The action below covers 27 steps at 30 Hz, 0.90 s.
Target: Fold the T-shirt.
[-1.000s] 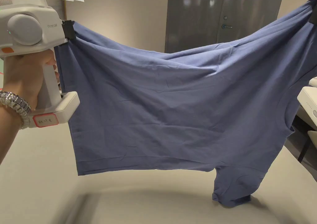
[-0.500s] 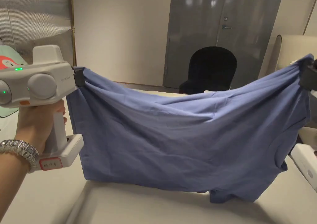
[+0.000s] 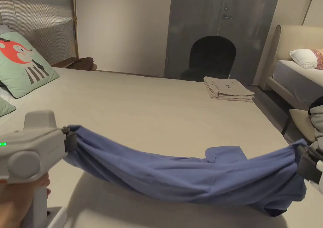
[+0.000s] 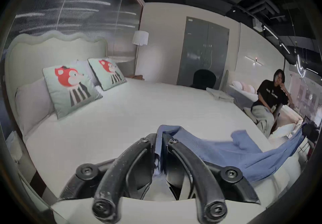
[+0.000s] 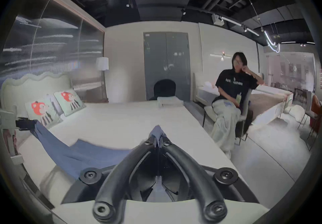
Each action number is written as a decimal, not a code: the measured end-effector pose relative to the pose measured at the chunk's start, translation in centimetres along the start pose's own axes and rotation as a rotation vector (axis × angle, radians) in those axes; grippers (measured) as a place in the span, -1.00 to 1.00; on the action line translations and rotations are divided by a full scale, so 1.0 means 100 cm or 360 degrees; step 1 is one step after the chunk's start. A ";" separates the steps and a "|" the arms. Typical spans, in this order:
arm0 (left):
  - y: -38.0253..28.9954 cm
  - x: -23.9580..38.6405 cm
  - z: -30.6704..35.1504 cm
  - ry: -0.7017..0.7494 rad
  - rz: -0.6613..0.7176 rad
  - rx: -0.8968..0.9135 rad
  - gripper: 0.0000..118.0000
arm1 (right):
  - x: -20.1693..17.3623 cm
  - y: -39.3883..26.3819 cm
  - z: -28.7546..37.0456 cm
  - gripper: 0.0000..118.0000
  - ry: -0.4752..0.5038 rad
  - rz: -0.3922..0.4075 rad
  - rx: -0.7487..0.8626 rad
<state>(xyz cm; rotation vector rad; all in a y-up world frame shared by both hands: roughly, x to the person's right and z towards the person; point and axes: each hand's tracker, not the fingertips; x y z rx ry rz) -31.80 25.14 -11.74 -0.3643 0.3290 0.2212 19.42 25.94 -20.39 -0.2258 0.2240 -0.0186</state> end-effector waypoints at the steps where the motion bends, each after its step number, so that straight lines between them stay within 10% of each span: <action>1: -0.013 -0.005 0.007 -0.0006 0.0016 -0.0037 -0.93 | 0.000 -0.013 0.009 -0.97 -0.0006 0.0009 -0.0037; 23: -0.153 -0.057 -0.012 0.0142 -0.0085 -0.0783 -0.89 | 0.024 -0.183 0.036 -0.96 -0.0191 -0.0115 -0.0931; 25: -0.149 -0.057 -0.008 0.0134 -0.0080 -0.0753 -0.41 | 0.020 -0.175 0.044 -0.54 -0.0185 -0.0082 -0.0873; 27: -0.141 -0.056 -0.001 0.0088 -0.0062 -0.0688 0.54 | 0.020 -0.166 0.047 0.57 -0.0225 -0.0044 -0.0763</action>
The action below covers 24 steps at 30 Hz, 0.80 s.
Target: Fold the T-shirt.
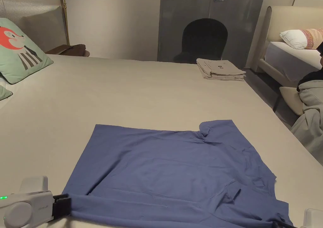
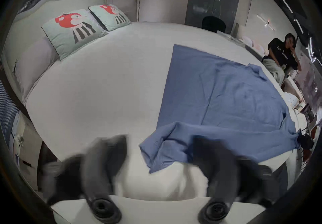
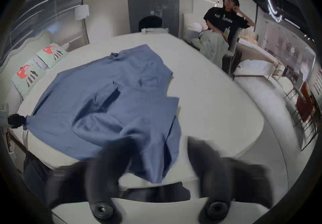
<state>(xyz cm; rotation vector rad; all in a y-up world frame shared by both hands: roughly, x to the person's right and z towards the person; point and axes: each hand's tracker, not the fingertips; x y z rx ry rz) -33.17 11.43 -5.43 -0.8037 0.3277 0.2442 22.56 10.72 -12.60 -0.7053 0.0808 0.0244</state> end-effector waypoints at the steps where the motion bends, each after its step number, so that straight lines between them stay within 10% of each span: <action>1: 0.003 0.002 0.008 -0.0027 0.0008 0.0075 0.79 | 0.001 0.004 0.002 0.80 0.0004 -0.0014 0.0058; 8: 0.035 0.030 0.077 -0.0087 -0.0058 0.0634 0.80 | -0.018 0.049 0.052 0.80 -0.0061 -0.0027 0.0625; 14: 0.043 0.039 0.101 -0.0081 -0.0035 0.0819 -0.60 | -0.037 0.067 0.072 -0.32 -0.0052 -0.0048 0.0835; 15: 0.041 0.039 0.102 -0.0052 -0.0033 0.0837 -0.94 | -0.038 0.067 0.073 -0.81 -0.0049 -0.0054 0.0849; 24: 0.022 0.023 0.087 -0.0081 0.0001 0.0732 -1.00 | -0.046 0.058 0.057 -1.00 0.0026 -0.0018 0.0792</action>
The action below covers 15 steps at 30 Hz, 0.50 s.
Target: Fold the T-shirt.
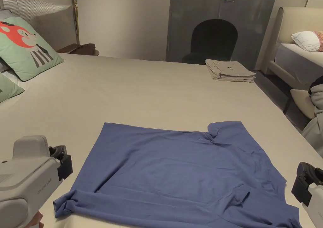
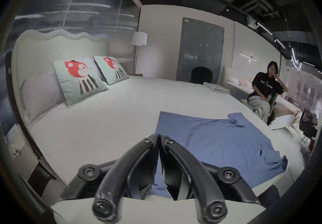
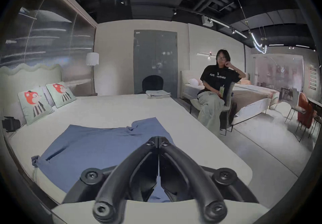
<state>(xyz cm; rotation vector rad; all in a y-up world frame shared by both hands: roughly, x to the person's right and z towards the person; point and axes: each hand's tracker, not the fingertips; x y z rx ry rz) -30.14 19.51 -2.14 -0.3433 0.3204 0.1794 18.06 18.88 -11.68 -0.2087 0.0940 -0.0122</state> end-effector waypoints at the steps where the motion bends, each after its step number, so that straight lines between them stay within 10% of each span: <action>1: -0.003 -0.003 -0.003 0.0007 0.0015 -0.0032 -1.00 | -0.005 0.000 0.003 -1.00 0.0017 -0.0006 -0.0015; 3: -0.013 -0.012 -0.011 0.0010 0.0066 -0.0121 -0.88 | -0.006 -0.004 0.001 -1.00 0.0013 -0.0010 -0.0034; 6: -0.034 -0.025 -0.028 0.0042 0.0036 -0.0314 0.74 | -0.006 -0.013 0.000 -1.00 0.0016 -0.0008 -0.0065; 7: -0.042 -0.030 -0.035 0.0046 0.0025 -0.0389 0.88 | -0.006 -0.015 0.000 -1.00 0.0013 -0.0006 -0.0074; 15: -0.084 -0.039 -0.064 0.0037 0.0055 -0.0613 0.49 | -0.004 -0.026 -0.002 -1.00 0.0002 0.0000 -0.0171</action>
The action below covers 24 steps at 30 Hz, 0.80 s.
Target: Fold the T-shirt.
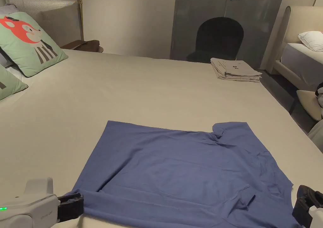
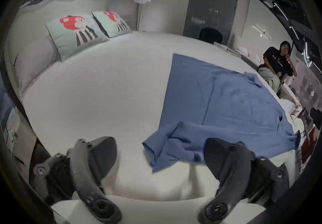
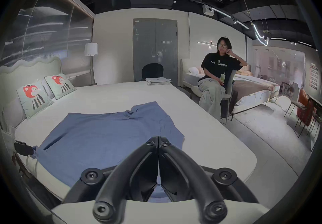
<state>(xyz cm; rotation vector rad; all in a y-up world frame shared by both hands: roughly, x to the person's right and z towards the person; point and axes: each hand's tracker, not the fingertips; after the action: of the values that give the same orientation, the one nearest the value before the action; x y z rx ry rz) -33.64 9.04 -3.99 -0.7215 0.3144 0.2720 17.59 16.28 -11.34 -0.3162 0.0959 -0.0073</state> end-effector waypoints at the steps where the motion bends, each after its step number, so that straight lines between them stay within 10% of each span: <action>1: -0.001 0.001 -0.003 -0.0009 -0.0001 -0.0012 0.33 | 0.001 -0.002 -0.001 -1.00 -0.0001 -0.0001 -0.0016; 5: -0.001 0.006 -0.014 -0.0017 0.0002 -0.0078 0.07 | 0.004 -0.013 -0.010 -1.00 -0.0011 0.0002 -0.0081; 9: -0.001 0.010 -0.007 -0.0063 0.0019 -0.0023 -0.86 | 0.014 -0.020 -0.015 -0.95 -0.0005 0.0031 -0.0236; 10: 0.000 0.011 -0.005 -0.0091 0.0046 -0.0013 -0.86 | 0.013 -0.019 -0.013 -0.66 -0.0010 0.0038 -0.0296; 12: 0.001 0.012 -0.003 -0.0063 0.0036 -0.0005 -0.86 | 0.021 -0.028 -0.019 0.63 -0.0008 0.0059 -0.0425; 13: 0.000 0.012 -0.002 -0.0059 0.0025 0.0008 -0.86 | 0.027 -0.035 -0.020 0.89 -0.0030 0.0067 -0.0464; 18: 0.003 0.013 0.000 -0.0057 0.0013 0.0010 -0.86 | 0.045 -0.062 -0.024 0.76 -0.0026 0.0121 -0.0644; 24: 0.003 0.017 0.000 -0.0038 -0.0012 0.0007 -0.86 | 0.050 -0.080 -0.034 -0.57 0.0033 0.0072 -0.0721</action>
<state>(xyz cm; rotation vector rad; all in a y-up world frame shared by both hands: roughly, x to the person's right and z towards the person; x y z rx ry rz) -32.22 9.50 -4.78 -0.7148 0.2896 0.2725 22.26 7.53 -12.53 -0.7667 0.1252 0.0565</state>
